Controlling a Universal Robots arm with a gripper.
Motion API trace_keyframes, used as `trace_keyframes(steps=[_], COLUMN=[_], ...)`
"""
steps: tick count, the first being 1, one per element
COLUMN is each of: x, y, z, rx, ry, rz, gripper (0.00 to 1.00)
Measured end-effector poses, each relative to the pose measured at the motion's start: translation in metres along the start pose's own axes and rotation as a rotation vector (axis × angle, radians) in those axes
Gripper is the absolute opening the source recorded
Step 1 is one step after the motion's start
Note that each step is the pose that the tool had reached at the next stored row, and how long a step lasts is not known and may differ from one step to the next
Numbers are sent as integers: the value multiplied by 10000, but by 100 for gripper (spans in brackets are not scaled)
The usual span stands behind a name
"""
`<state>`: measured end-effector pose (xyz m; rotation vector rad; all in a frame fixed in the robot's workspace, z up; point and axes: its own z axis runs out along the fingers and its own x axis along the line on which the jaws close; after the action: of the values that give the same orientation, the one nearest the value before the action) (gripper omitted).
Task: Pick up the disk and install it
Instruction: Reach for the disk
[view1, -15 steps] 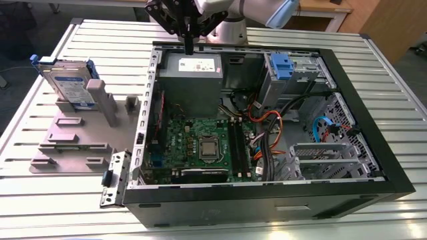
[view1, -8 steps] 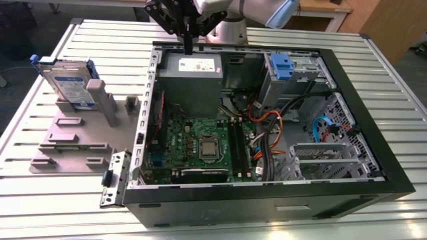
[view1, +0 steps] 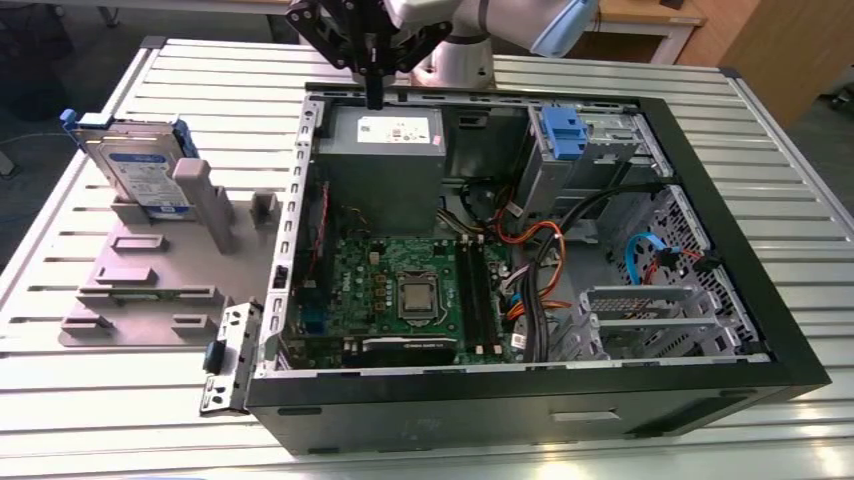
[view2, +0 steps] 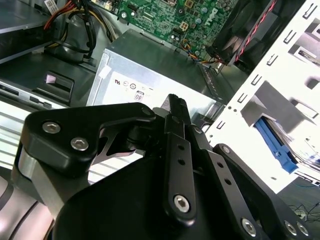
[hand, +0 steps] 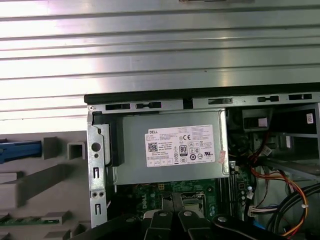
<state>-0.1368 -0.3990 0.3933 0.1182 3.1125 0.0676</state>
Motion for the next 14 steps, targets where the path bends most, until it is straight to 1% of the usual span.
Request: trace_keyframes(steps=[8,14], x=[43,46], y=[-3,-3], z=[-1,-1], rx=[0,0], ry=[0,0], rz=[-1,-2], gripper=[11,11])
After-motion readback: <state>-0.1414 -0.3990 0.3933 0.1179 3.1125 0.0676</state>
